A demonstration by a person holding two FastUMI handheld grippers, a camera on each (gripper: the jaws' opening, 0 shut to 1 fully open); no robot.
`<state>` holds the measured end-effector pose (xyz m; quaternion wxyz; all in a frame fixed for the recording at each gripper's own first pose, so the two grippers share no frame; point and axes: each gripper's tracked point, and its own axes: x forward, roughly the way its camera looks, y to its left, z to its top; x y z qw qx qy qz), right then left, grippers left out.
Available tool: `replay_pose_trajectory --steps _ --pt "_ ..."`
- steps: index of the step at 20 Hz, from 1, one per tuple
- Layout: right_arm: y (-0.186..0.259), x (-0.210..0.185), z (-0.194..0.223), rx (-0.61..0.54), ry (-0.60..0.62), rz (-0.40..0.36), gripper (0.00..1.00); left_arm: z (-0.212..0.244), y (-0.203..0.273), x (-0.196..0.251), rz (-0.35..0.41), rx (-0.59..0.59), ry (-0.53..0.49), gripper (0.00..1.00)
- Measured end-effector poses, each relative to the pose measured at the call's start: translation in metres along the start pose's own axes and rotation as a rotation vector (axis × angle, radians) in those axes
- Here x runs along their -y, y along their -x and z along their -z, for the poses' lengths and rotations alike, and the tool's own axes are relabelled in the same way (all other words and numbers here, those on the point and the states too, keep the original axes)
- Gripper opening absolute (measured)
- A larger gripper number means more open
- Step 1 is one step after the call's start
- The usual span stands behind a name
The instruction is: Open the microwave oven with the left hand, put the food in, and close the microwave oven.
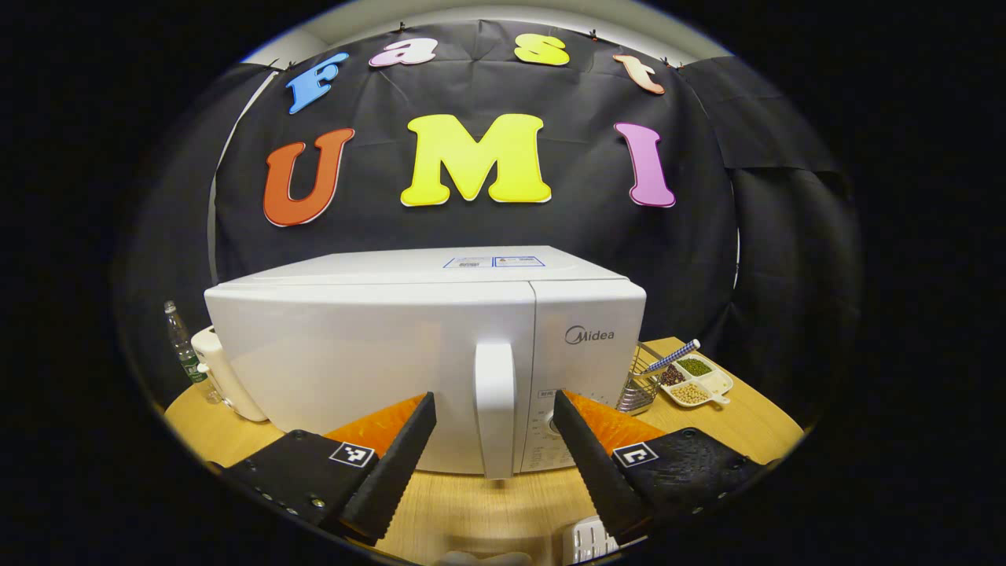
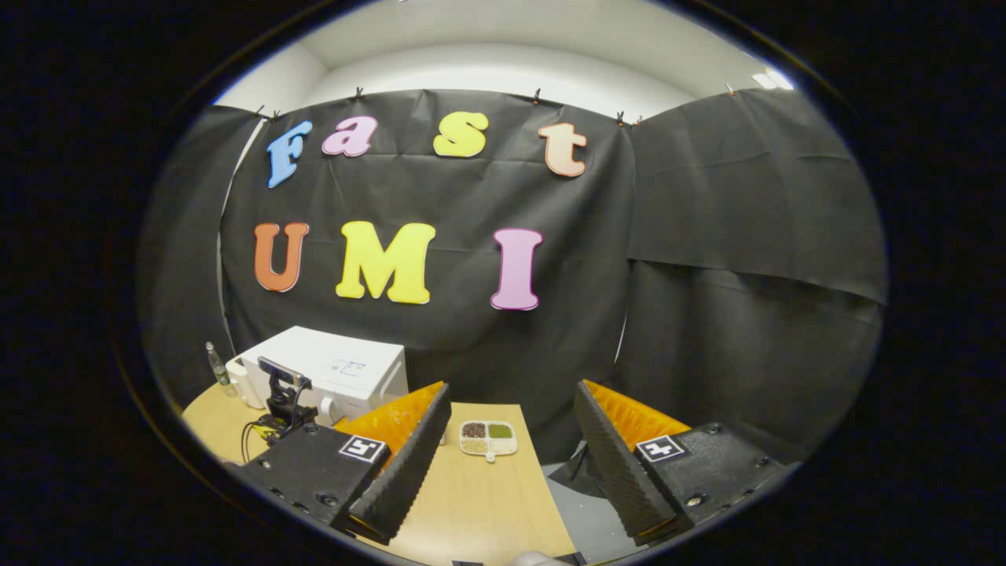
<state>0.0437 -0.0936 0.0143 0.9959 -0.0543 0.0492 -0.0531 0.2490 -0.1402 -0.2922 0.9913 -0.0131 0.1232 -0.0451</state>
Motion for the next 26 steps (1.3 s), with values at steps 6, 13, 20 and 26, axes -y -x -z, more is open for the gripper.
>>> replay_pose_trajectory --steps 6,13,20,26 --pt "-0.002 -0.004 0.003 -0.005 0.01 0.008 1.0 0.011 -0.013 -0.002 0.001 -0.024 0.03 0.28" --pt "0.003 -0.013 0.003 -0.009 0.005 0.006 1.0 0.011 -0.006 -0.003 0.016 -0.016 0.016 0.09" --pt "0.011 -0.025 0.003 -0.007 0.022 -0.02 1.0 0.015 -0.002 -0.003 0.046 -0.025 0.01 0.1" --pt "0.015 -0.048 0.009 -0.008 0.006 -0.068 1.0 0.033 0.073 -0.021 0.069 -0.004 -0.02 0.09"
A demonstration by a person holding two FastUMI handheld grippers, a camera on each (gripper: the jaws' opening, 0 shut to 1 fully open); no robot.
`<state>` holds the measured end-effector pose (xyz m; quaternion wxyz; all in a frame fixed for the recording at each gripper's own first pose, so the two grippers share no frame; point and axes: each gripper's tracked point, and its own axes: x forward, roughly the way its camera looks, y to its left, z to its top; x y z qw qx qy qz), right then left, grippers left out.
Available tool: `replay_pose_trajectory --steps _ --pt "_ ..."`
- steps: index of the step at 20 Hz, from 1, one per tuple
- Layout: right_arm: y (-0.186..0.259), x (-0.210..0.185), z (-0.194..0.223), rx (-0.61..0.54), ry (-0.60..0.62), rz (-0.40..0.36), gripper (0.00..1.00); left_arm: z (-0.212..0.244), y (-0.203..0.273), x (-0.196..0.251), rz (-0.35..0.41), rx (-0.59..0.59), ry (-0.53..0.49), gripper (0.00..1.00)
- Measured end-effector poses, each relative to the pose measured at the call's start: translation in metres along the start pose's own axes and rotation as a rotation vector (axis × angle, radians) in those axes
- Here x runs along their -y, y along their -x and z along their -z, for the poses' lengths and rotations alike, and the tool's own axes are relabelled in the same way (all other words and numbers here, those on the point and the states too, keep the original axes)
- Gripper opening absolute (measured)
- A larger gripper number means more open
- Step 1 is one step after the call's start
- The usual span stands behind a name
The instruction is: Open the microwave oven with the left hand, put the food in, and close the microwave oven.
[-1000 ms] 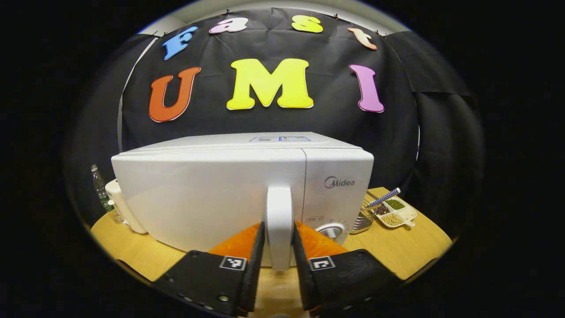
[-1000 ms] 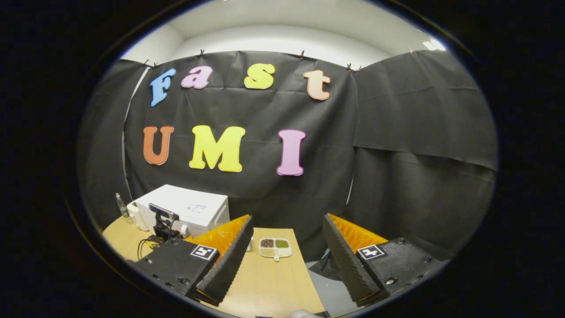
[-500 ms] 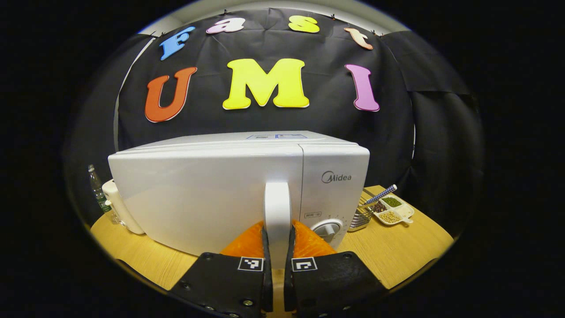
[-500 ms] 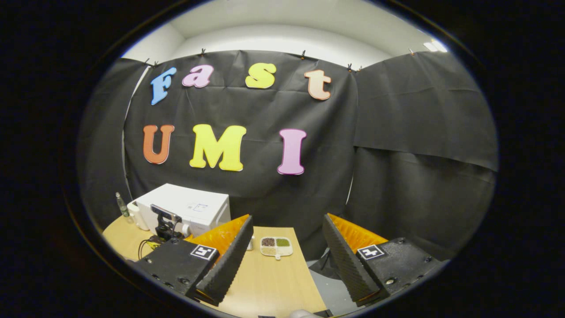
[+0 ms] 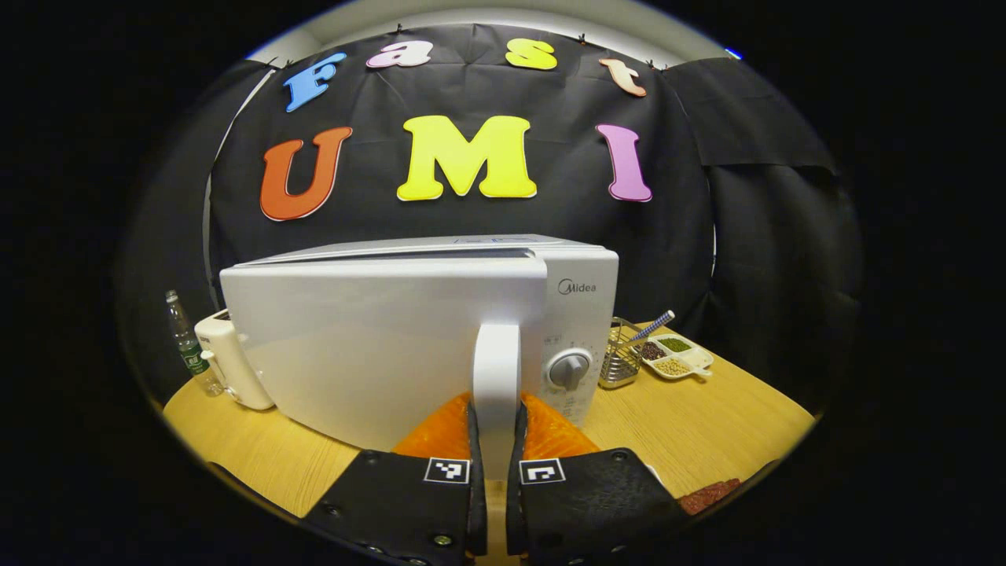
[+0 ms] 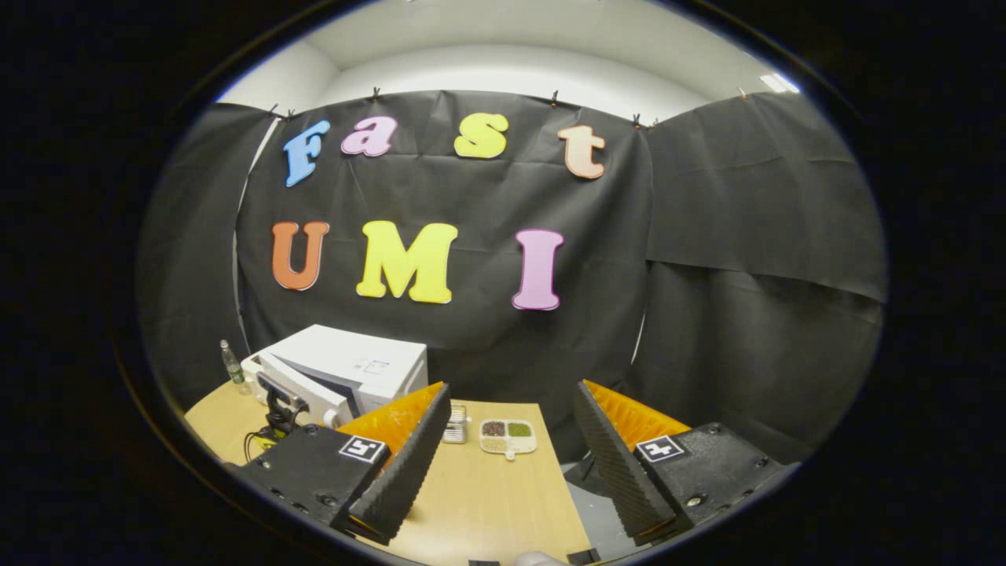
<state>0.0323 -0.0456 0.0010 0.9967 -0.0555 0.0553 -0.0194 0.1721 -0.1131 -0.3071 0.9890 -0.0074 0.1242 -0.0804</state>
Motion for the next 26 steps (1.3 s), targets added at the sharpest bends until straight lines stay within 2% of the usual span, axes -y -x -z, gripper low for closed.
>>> replay_pose_trajectory --steps 3,4,5,6,7,8,9,11,12,13,18,20,22,23,24,25,26 --pt "0.002 -0.027 0.0 -0.003 -0.019 -0.063 1.0 0.007 0.032 -0.012 -0.007 -0.018 -0.017 0.09" --pt "0.002 -0.033 0.0 0.002 -0.015 -0.077 0.94 0.009 0.041 -0.016 -0.012 -0.026 -0.009 0.08" --pt "0.003 -0.04 0.0 0.007 -0.008 -0.089 0.94 0.012 0.051 -0.021 -0.019 -0.03 -0.002 0.09" --pt "0.004 -0.048 0.003 0.004 -0.002 -0.104 1.0 0.014 0.059 -0.026 -0.027 -0.036 0.0 0.09" --pt "0.004 -0.058 0.005 -0.002 0.004 -0.127 1.0 0.016 0.069 -0.031 -0.034 -0.039 -0.004 0.09" --pt "0.005 -0.067 0.006 -0.004 0.007 -0.146 0.94 0.018 0.077 -0.038 -0.042 -0.043 -0.009 0.09" --pt "0.006 -0.073 0.005 -0.002 0.005 -0.159 1.0 0.021 0.085 -0.043 -0.05 -0.049 -0.006 0.08" --pt "0.009 -0.087 0.004 0.004 -0.012 -0.187 1.0 0.025 0.1 -0.056 -0.071 -0.063 0.004 0.08" --pt "0.011 -0.093 0.005 0.006 -0.015 -0.198 0.94 0.025 0.106 -0.061 -0.082 -0.068 0.005 0.09" --pt "0.012 -0.098 0.006 0.006 -0.012 -0.203 1.0 0.025 0.113 -0.067 -0.09 -0.065 -0.004 0.08" --pt "0.021 -0.119 0.015 -0.009 -0.047 -0.232 1.0 0.032 0.142 -0.099 -0.15 -0.086 -0.025 0.16" --pt "0.023 -0.126 0.017 -0.009 -0.06 -0.24 1.0 0.034 0.148 -0.115 -0.18 -0.093 -0.039 0.24" --pt "0.027 -0.133 0.017 -0.006 -0.066 -0.247 1.0 0.034 0.153 -0.133 -0.205 -0.089 -0.052 0.46" --pt "0.029 -0.136 0.018 -0.01 -0.069 -0.253 1.0 0.034 0.154 -0.137 -0.204 -0.091 -0.05 0.81" --pt "0.031 -0.141 0.018 -0.011 -0.075 -0.261 1.0 0.033 0.156 -0.139 -0.205 -0.089 -0.047 0.88" --pt "0.032 -0.146 0.018 -0.011 -0.078 -0.268 0.94 0.029 0.162 -0.145 -0.214 -0.085 -0.055 0.95" --pt "0.034 -0.149 0.019 -0.011 -0.077 -0.274 1.0 0.027 0.166 -0.147 -0.221 -0.081 -0.065 0.95"
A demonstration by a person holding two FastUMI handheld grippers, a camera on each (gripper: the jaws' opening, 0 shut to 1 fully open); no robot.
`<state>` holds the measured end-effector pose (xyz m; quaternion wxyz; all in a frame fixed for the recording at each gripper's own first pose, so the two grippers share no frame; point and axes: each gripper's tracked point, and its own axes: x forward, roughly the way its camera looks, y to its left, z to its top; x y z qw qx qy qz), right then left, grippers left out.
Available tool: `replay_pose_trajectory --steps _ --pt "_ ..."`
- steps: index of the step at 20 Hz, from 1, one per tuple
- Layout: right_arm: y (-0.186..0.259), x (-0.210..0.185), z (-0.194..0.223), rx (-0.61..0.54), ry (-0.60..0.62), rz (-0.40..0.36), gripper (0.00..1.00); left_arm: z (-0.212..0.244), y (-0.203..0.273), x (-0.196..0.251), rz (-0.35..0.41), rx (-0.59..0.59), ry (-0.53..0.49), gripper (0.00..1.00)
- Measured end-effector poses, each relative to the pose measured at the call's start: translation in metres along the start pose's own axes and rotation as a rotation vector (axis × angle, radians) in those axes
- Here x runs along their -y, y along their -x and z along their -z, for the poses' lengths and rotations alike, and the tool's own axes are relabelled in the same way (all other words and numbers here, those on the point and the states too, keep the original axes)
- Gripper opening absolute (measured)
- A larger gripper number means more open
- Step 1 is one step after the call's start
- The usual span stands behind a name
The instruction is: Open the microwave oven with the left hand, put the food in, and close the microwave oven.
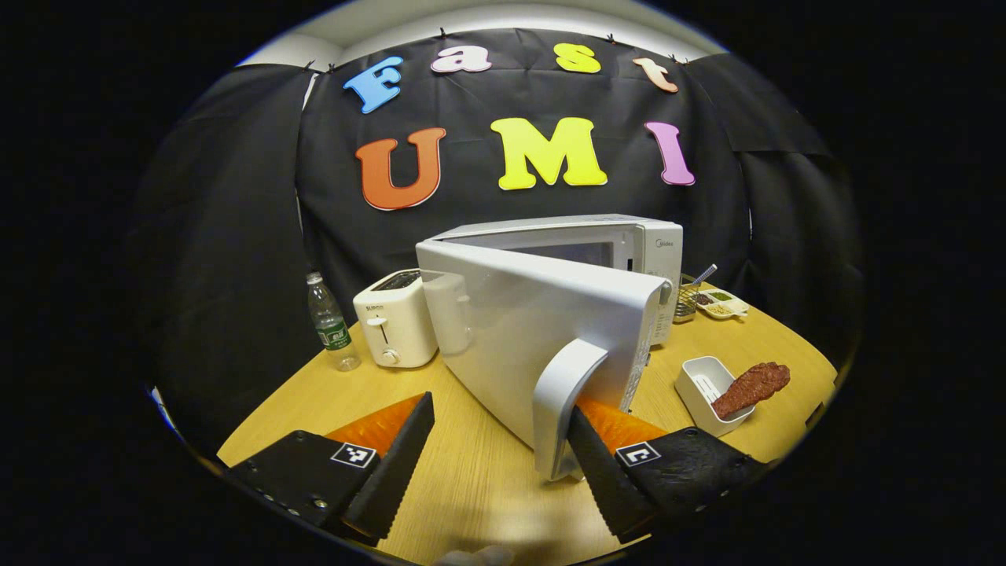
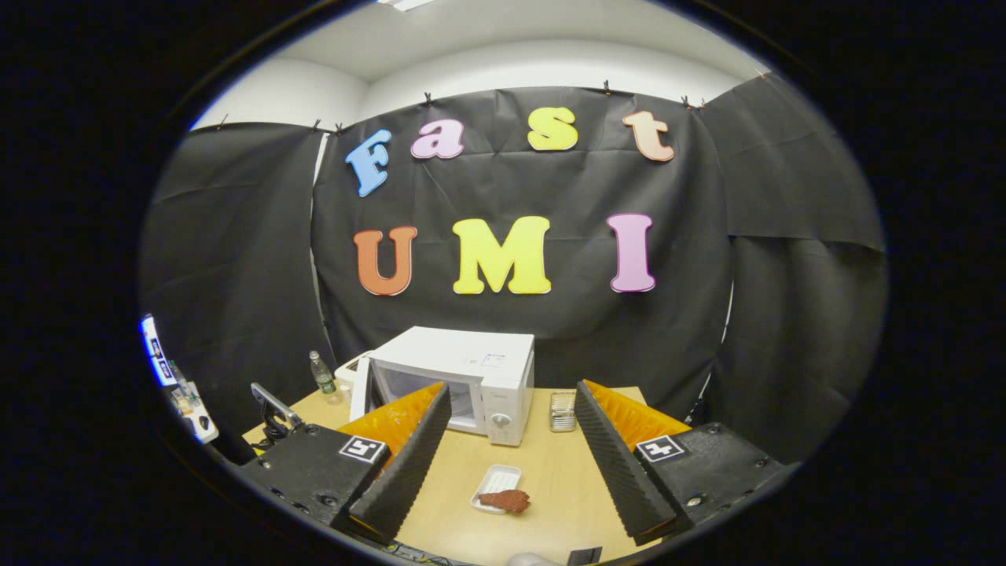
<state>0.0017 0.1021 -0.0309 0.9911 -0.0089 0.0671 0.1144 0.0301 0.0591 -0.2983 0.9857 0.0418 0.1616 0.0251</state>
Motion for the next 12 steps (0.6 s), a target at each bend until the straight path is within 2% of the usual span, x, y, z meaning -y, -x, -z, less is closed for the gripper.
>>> replay_pose_trajectory --steps 3,9,10,12 --pt "0.0 -0.012 0.002 -0.002 0.006 -0.017 1.0 -0.006 0.01 -0.014 -0.009 0.032 -0.009 0.95" --pt "-0.003 -0.035 0.013 -0.02 0.015 -0.058 1.0 0.007 0.031 -0.065 -0.062 0.009 -0.022 0.94" --pt "-0.004 -0.037 0.017 -0.025 0.015 -0.063 0.94 0.009 0.033 -0.075 -0.063 0.008 -0.017 0.95" --pt "-0.006 -0.043 0.022 -0.033 0.011 -0.073 0.94 0.012 0.037 -0.088 -0.062 0.003 0.001 0.95"
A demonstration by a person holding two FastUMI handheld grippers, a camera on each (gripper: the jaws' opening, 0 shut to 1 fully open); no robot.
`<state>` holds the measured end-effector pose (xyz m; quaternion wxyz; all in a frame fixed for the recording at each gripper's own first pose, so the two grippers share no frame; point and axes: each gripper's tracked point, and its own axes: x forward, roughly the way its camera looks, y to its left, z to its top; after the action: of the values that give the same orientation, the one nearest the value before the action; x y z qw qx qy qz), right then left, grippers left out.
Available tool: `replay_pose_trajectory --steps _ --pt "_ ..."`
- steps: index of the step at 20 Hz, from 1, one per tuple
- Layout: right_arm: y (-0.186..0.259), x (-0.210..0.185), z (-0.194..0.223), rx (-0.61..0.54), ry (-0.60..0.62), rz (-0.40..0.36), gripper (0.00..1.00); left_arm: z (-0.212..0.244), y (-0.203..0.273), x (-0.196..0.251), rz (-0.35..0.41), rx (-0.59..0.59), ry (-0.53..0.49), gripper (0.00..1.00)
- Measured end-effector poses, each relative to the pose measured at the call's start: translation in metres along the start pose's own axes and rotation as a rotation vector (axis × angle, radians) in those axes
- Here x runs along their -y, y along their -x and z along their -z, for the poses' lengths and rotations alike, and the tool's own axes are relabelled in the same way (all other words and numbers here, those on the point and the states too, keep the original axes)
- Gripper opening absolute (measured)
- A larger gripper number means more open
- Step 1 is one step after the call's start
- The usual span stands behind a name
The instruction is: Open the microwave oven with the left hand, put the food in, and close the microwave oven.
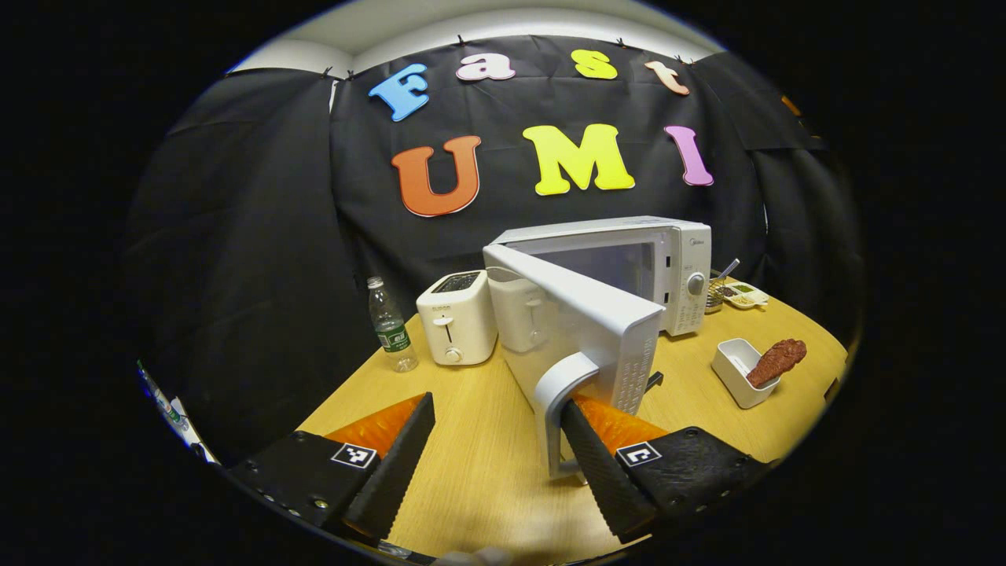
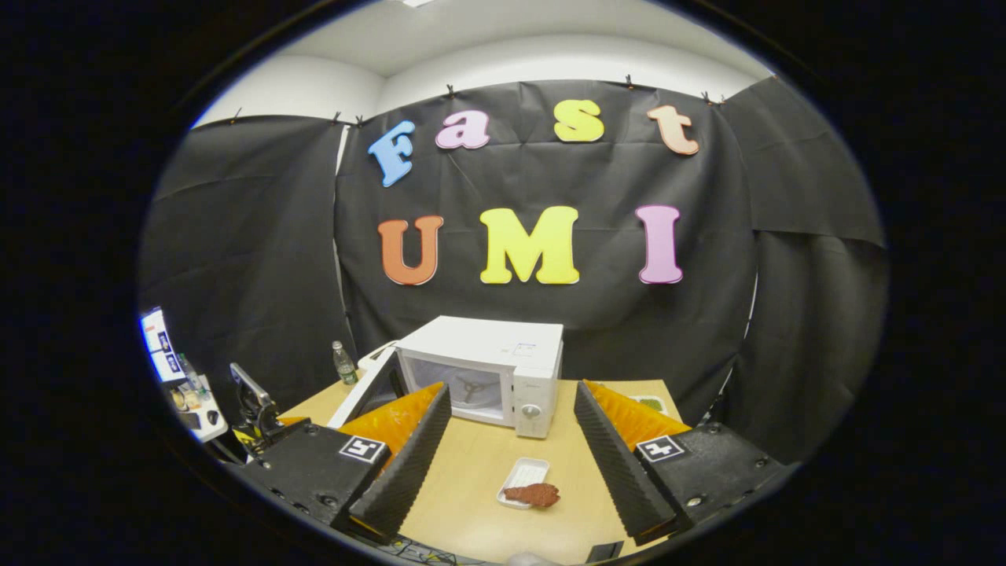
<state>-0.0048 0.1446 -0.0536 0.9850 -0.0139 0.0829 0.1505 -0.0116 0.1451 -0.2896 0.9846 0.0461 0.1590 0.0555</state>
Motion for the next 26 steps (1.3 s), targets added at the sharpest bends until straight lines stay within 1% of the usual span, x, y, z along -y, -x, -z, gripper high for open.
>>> replay_pose_trajectory --steps 1,2,3,4,7,11,14,16,17,18,19,20,21,25,26 --pt "-0.001 -0.002 0.003 -0.007 -0.006 -0.002 0.94 0.002 0.0 -0.008 0.0 -0.007 0.011 0.96" --pt "-0.002 -0.006 0.006 -0.014 -0.013 -0.011 1.0 0.003 0.001 -0.015 -0.003 -0.012 0.017 0.96" --pt "-0.002 -0.008 0.008 -0.021 -0.015 -0.014 1.0 0.006 0.002 -0.021 -0.003 -0.016 0.021 0.95" --pt "-0.003 -0.006 0.01 -0.024 -0.013 -0.009 0.94 0.007 0.004 -0.026 -0.004 -0.018 0.021 0.95" --pt "-0.006 -0.002 0.015 -0.033 -0.017 0.002 0.94 0.011 0.005 -0.04 -0.01 -0.024 0.031 0.95" --pt "-0.012 0.006 0.027 -0.044 -0.019 0.02 0.94 0.012 0.014 -0.07 -0.071 -0.016 -0.008 0.95" --pt "-0.021 0.014 0.049 -0.068 -0.025 0.02 0.94 0.01 0.018 -0.087 -0.107 -0.018 0.004 0.95" --pt "-0.029 0.023 0.071 -0.096 -0.038 0.019 0.94 0.009 0.023 -0.09 -0.115 -0.015 0.002 0.95" --pt "-0.033 0.031 0.084 -0.114 -0.057 0.022 1.0 0.009 0.026 -0.09 -0.116 -0.014 -0.003 0.95" --pt "-0.039 0.039 0.099 -0.132 -0.082 0.022 0.94 0.008 0.031 -0.091 -0.12 -0.014 -0.006 0.95" --pt "-0.045 0.047 0.117 -0.158 -0.106 0.026 1.0 0.005 0.037 -0.091 -0.125 -0.011 -0.004 0.95" --pt "-0.051 0.057 0.136 -0.192 -0.124 0.035 0.94 0.003 0.043 -0.089 -0.127 -0.009 0.006 0.95" --pt "-0.057 0.065 0.154 -0.218 -0.149 0.033 1.0 -0.001 0.049 -0.085 -0.124 -0.007 0.016 0.95" --pt "-0.079 0.086 0.22 -0.335 -0.264 0.036 0.97 -0.026 0.073 -0.051 -0.086 0.025 0.025 0.95" --pt "-0.082 0.084 0.238 -0.375 -0.296 0.013 0.96 -0.032 0.074 -0.042 -0.076 0.033 0.022 0.95"
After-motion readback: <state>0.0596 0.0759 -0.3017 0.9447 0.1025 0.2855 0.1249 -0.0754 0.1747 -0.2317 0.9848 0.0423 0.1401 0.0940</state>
